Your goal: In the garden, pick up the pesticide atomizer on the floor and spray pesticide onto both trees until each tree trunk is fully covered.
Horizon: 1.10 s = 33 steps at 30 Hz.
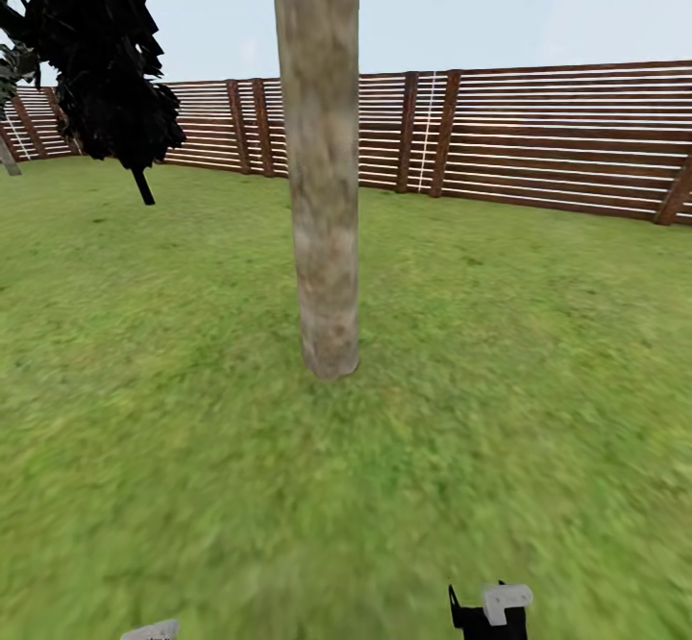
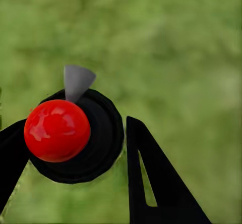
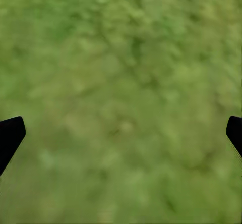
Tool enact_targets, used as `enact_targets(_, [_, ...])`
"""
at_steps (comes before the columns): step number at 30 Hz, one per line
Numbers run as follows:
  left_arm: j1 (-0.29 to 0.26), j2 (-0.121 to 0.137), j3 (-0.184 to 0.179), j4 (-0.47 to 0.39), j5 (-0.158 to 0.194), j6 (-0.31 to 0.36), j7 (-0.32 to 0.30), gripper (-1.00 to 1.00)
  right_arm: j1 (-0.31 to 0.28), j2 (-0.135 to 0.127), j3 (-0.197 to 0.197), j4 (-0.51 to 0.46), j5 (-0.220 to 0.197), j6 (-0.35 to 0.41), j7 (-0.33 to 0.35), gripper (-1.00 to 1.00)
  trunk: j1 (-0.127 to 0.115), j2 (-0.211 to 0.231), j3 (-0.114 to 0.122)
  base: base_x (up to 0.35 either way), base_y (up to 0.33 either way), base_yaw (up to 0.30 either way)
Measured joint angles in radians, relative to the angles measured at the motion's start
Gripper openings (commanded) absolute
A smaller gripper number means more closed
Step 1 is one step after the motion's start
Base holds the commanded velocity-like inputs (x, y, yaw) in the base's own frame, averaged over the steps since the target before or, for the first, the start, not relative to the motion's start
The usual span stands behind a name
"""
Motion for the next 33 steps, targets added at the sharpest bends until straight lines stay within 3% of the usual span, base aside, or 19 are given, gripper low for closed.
enact_targets(8, [0.0, 0.011, -0.003, 0.001, 0.0, 0.0, 0.0, -1.0, 0.0, 0.0, -0.003, 0.0, 0.0, 0.0, 0.001, 1.0, 0.0, 0.0, 0.0, 0.34, 0.0, 0.0])
enact_targets(11, [0.011, 0.022, 0.014, -0.01, -0.004, -0.012, 0.011, -1.0, 0.0, 0.008, -0.013, -0.004, -0.011, -0.011, -0.009, 1.0, 0.0, 0.0, 0.0, 0.0, 0.0, 0.0])
enact_targets(14, [0.009, 0.031, 0.006, -0.027, -0.007, -0.028, 0.028, -1.0, -0.001, 0.008, -0.016, -0.004, -0.018, -0.028, -0.023, 1.0, 0.001, 0.0, 0.0, 0.0, 0.0, 0.0])
enact_targets(21, [-0.031, 0.034, -0.042, -0.067, -0.044, -0.067, -0.006, -1.0, -0.012, -0.026, -0.007, -0.015, -0.009, -0.068, -0.025, 1.0, 0.001, 0.0, 0.0, 0.0, 0.0, 0.0])
enact_targets(27, [-0.065, 0.04, -0.084, -0.102, -0.082, -0.033, -0.041, -1.0, -0.014, -0.06, 0.002, -0.049, 0.024, -0.078, 0.001, 1.0, 0.001, 0.0, 0.0, 0.0, 0.0, 0.0])
enact_targets(33, [-0.1, 0.05, -0.089, -0.136, -0.115, 0.001, -0.072, -1.0, -0.035, -0.093, 0.003, -0.082, 0.055, -0.045, 0.036, 1.0, 0.001, 0.0, 0.0, 0.0, 0.0, 0.0])
